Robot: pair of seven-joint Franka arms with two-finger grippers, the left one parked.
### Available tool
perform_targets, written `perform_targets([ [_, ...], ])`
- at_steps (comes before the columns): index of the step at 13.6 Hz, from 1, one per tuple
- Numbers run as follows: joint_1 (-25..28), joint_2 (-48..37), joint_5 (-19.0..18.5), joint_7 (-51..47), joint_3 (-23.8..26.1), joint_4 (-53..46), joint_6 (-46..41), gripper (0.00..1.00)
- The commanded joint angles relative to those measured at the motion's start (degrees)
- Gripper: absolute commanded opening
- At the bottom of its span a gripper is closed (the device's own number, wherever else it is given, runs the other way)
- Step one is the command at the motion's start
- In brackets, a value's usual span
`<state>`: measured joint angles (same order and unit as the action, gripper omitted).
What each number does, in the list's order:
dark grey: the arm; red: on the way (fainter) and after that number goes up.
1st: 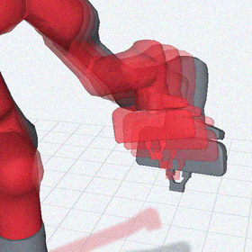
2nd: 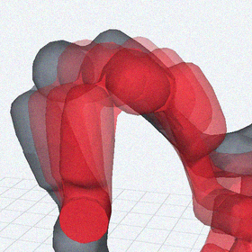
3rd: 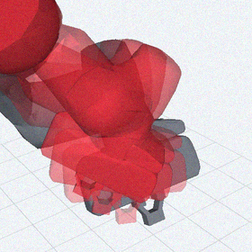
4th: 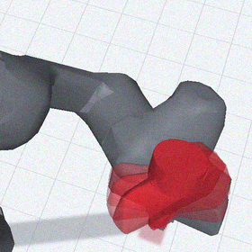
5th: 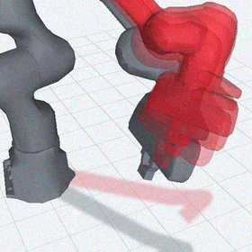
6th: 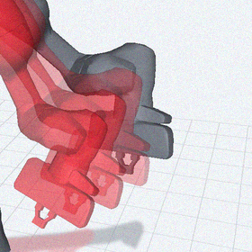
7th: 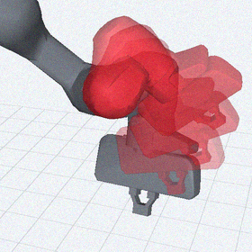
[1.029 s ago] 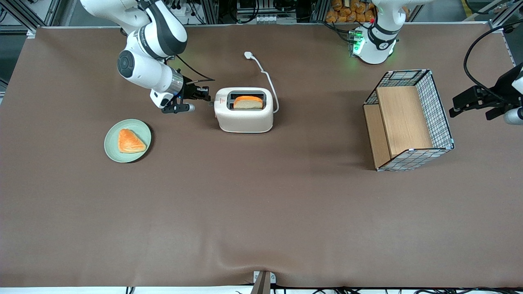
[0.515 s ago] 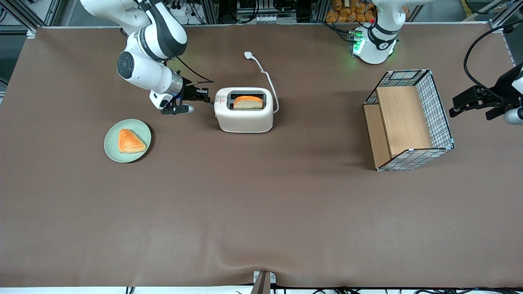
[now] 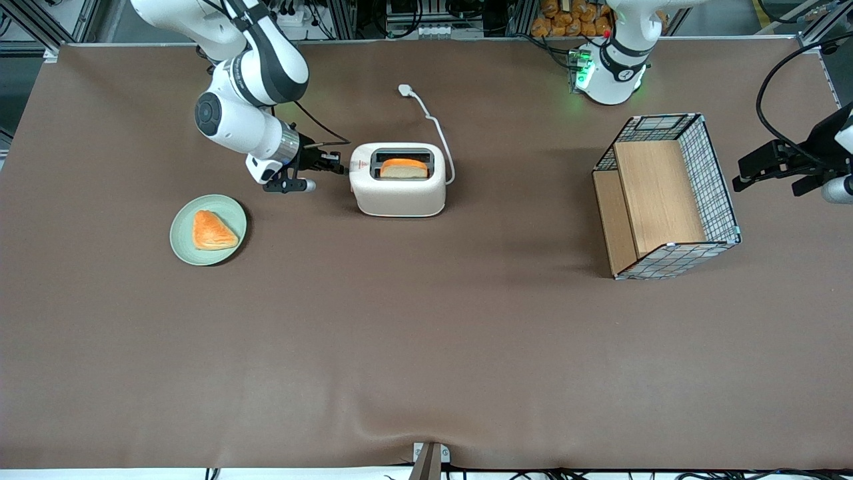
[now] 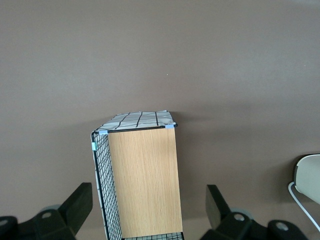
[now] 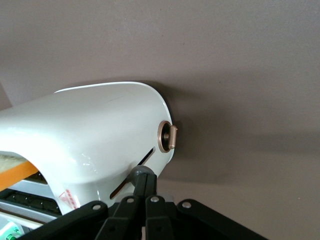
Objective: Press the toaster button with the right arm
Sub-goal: 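Lower the right gripper onto the toaster lever and push it down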
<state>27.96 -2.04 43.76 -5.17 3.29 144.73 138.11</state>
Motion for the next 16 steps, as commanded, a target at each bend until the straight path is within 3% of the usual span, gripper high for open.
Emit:
perform_targets([
  [1,0.4,1.2,2.6,3.2,0.3,0.3,2.9,0.0],
  [6,1.7,2.9,3.4,3.3,0.4,0.3,5.6,0.0],
  [16,4.1,8.5,9.7,10.1,0.8,0.3,12.6,0.0],
])
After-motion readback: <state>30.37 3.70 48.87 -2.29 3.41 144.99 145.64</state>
